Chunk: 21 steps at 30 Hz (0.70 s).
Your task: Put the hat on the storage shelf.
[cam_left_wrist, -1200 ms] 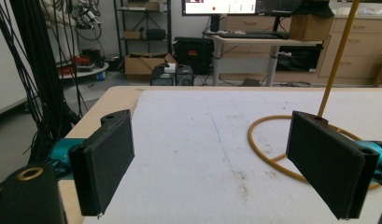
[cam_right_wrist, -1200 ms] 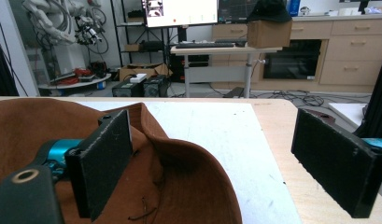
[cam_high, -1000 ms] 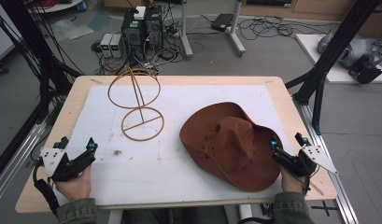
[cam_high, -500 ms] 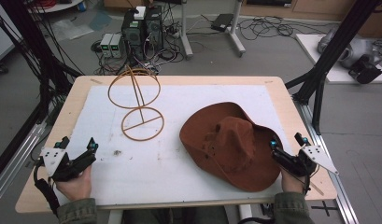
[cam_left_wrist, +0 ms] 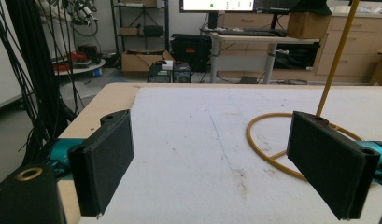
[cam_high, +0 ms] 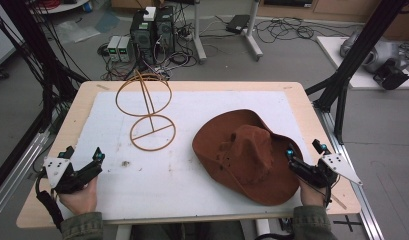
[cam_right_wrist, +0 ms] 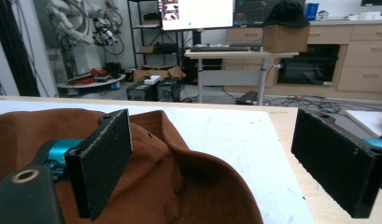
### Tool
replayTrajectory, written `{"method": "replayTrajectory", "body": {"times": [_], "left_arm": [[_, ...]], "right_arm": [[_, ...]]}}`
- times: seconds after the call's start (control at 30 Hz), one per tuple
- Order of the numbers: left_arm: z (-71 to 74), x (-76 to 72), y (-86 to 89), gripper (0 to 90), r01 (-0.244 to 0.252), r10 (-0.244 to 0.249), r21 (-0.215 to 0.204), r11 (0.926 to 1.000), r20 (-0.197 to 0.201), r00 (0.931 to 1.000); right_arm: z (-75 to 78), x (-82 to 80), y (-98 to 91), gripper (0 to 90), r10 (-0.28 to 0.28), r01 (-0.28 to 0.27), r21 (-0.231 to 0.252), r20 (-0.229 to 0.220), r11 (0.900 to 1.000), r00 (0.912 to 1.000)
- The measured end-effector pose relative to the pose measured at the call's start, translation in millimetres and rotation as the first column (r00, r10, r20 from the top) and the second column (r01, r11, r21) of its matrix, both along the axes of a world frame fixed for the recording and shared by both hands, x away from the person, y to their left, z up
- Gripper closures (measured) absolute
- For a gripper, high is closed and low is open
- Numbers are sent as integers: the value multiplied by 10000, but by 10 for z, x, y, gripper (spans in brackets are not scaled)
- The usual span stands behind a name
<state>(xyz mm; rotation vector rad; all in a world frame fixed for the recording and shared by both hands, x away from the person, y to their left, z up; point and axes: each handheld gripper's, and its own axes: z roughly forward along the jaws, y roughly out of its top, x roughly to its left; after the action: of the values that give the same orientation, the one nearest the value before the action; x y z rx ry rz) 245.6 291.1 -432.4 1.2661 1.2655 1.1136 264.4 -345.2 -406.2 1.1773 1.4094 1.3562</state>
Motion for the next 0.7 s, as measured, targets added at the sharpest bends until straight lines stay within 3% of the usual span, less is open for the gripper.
{"method": "replayTrajectory", "body": {"times": [0.33, 0.7], "left_arm": [[2, 6, -2, 152, 17, -17, 11, 10000, 3, 10000], [4, 12, -16, 154, 97, -97, 17, 10000, -64, 9999]], "right_arm": [[47, 12, 120, 117, 765, -772, -519, -164, 9957, 9969], [90, 44, 240, 119, 1670, -1712, -705, -616, 9827, 9840]]}}
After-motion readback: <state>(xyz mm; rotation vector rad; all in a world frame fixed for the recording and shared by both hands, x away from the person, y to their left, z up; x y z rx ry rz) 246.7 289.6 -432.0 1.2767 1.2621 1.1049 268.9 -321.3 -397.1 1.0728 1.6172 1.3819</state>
